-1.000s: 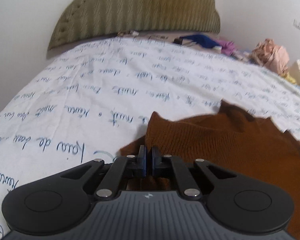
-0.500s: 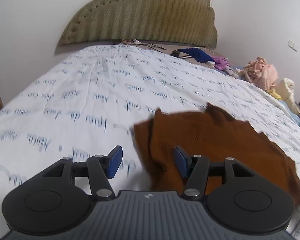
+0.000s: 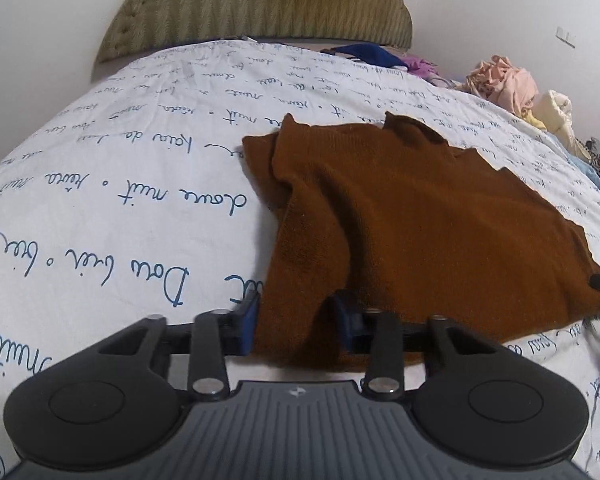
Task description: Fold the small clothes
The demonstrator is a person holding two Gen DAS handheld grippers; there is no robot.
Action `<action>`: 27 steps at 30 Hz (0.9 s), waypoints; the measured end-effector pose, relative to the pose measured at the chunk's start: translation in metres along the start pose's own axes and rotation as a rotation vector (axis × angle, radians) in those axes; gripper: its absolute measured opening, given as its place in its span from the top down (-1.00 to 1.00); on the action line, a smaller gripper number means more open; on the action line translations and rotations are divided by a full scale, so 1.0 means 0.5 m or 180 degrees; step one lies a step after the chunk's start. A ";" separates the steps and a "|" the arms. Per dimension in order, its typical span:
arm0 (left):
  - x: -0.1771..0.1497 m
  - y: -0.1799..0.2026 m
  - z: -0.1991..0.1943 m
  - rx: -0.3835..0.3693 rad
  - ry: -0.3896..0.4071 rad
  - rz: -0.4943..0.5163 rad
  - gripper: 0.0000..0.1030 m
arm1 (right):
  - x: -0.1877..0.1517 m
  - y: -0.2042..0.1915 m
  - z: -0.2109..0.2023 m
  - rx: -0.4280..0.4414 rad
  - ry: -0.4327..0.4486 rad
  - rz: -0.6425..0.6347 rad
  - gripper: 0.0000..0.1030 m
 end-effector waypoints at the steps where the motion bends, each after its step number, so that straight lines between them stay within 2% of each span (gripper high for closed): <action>1: 0.000 0.000 -0.003 0.0007 0.0009 -0.0005 0.60 | -0.001 -0.001 -0.003 -0.0057 0.0020 -0.0045 0.24; 2: 0.001 -0.001 -0.005 0.0011 0.0016 -0.0024 0.68 | 0.000 0.000 -0.005 -0.0108 0.0033 -0.0079 0.43; 5: 0.001 -0.004 -0.014 -0.0006 0.0046 -0.0111 0.83 | 0.002 0.008 -0.012 -0.0099 0.0089 -0.0017 0.67; 7: -0.001 -0.008 -0.024 0.0003 0.0080 -0.0199 0.86 | 0.004 0.011 -0.018 -0.0113 0.0146 -0.0002 0.75; 8: -0.002 -0.012 -0.031 -0.0001 0.0094 -0.0268 0.88 | 0.004 0.011 -0.023 -0.0136 0.0180 -0.0009 0.87; 12: -0.006 -0.033 -0.072 -0.0068 0.0161 -0.0492 0.90 | 0.009 0.016 -0.051 -0.0230 0.0269 -0.0069 0.91; 16: -0.027 -0.041 -0.048 0.0117 -0.0024 -0.0388 0.93 | -0.005 0.034 -0.037 -0.0326 0.0082 -0.0098 0.92; 18: -0.026 -0.043 -0.059 0.0097 -0.0007 -0.0406 0.92 | -0.008 0.035 -0.036 -0.0465 0.0074 -0.0140 0.90; 21: -0.002 -0.042 -0.091 0.0260 0.0134 -0.0372 0.91 | 0.012 0.027 -0.061 -0.0552 0.0301 -0.0137 0.66; 23: 0.027 -0.025 -0.103 0.0449 0.0265 -0.0202 0.90 | 0.036 0.003 -0.065 -0.0453 0.0399 -0.0217 0.25; 24: 0.042 -0.013 -0.103 0.0500 0.0317 -0.0114 0.87 | 0.045 -0.014 -0.061 -0.0384 0.0410 -0.0303 0.12; 25: 0.059 0.001 -0.099 0.0505 0.0346 -0.0053 0.83 | 0.053 -0.037 -0.051 -0.0312 0.0407 -0.0414 -0.12; 26: 0.074 0.016 -0.091 0.0464 0.0347 -0.0029 0.70 | 0.059 -0.063 -0.039 -0.0244 0.0397 -0.0534 -0.26; 27: 0.088 0.034 -0.079 0.0383 0.0336 -0.0007 0.46 | 0.064 -0.090 -0.022 -0.0184 0.0384 -0.0663 -0.28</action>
Point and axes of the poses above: each gripper's, at about its wrist camera, not at the fingertips, and z roughly the way its jaws point, y to its right, x to its top, the point moved 5 cm from there along z, roughly the way its jaws point, and after that the axes turned 1 degree about y, right-handed, at the moved point
